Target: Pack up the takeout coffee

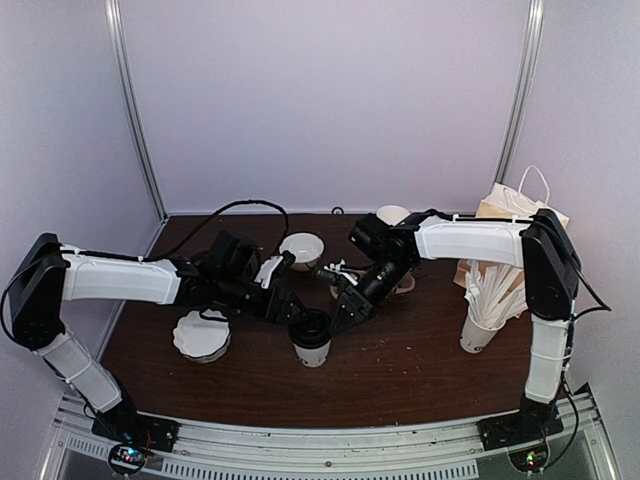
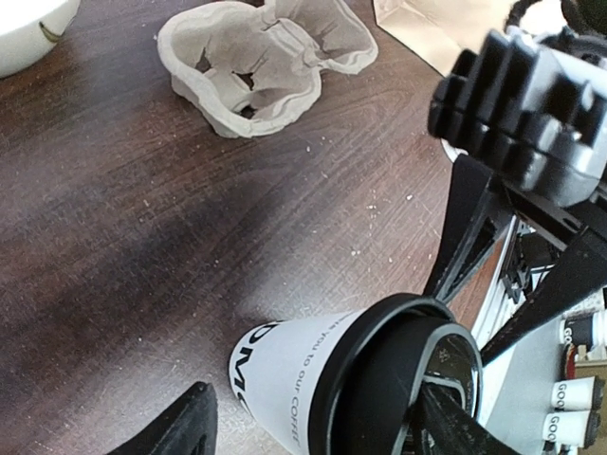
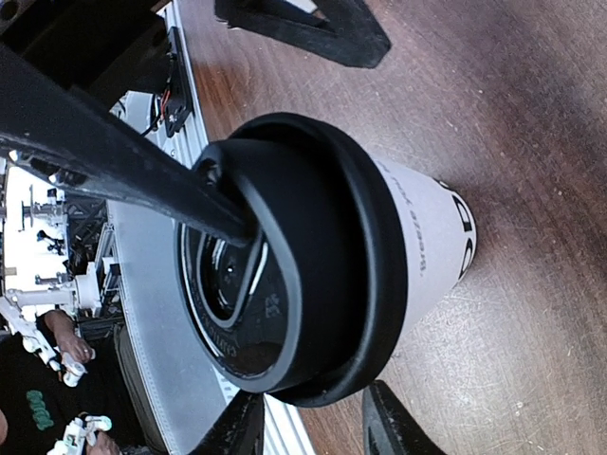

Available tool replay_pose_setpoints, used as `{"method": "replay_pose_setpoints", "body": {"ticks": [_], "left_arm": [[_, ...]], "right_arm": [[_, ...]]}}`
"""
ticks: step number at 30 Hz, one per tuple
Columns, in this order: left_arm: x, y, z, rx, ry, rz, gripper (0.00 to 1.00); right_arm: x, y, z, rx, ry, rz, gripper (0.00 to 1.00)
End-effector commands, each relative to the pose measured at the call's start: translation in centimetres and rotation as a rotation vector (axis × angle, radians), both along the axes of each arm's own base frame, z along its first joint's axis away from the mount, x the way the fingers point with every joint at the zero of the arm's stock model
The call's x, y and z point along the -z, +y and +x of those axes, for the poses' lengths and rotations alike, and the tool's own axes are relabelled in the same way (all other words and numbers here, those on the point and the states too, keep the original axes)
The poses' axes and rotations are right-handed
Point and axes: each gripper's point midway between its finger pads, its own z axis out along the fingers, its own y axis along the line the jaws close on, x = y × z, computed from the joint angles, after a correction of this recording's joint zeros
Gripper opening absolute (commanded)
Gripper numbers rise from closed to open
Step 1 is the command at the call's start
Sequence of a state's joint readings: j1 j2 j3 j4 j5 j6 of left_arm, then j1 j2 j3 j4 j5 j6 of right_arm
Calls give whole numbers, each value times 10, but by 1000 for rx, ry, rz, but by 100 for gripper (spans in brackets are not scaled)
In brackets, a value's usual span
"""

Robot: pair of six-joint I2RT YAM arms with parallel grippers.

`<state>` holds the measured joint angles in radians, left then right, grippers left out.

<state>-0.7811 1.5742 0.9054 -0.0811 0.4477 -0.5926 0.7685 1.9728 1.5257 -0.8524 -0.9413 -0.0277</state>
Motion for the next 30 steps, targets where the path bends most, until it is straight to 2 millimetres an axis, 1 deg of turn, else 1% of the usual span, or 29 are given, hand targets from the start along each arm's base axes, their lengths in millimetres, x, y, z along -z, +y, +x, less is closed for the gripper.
{"method": "replay_pose_setpoints", "body": {"ticks": [1,5,10,12,14,16,20,23,25,27,30], "left_arm": [[-10,-4,-7,63,-59,11,75],[-30,-7,5,28,-116,-16,81],[-63,-14,11,13,-171,-94,84],[-72,-15,10,10,-179,-109,84],[-75,-14,10,1,-185,-101,84],[-70,-6,7,-21,-174,-50,84],[-57,19,-1,-92,-153,88,84],[-46,31,-14,-126,-96,108,84],[-39,32,-24,-122,-76,117,84],[-33,26,-35,-94,-72,128,84],[-23,22,-38,-89,-62,144,84]], "right_arm": [[-17,4,-1,-30,-64,65,39],[-18,5,-3,-39,-52,74,40],[-19,2,-3,-52,-62,63,42],[-21,1,-1,-52,-63,66,43],[-23,-1,2,-46,-71,65,45],[-27,-5,5,-45,-88,63,46],[-41,-11,19,-29,-139,77,47],[-48,-11,29,-24,-178,82,48],[-48,-8,32,-30,-179,79,51],[-46,-4,33,-45,-156,88,54],[-41,3,37,-49,-125,91,54]]}}
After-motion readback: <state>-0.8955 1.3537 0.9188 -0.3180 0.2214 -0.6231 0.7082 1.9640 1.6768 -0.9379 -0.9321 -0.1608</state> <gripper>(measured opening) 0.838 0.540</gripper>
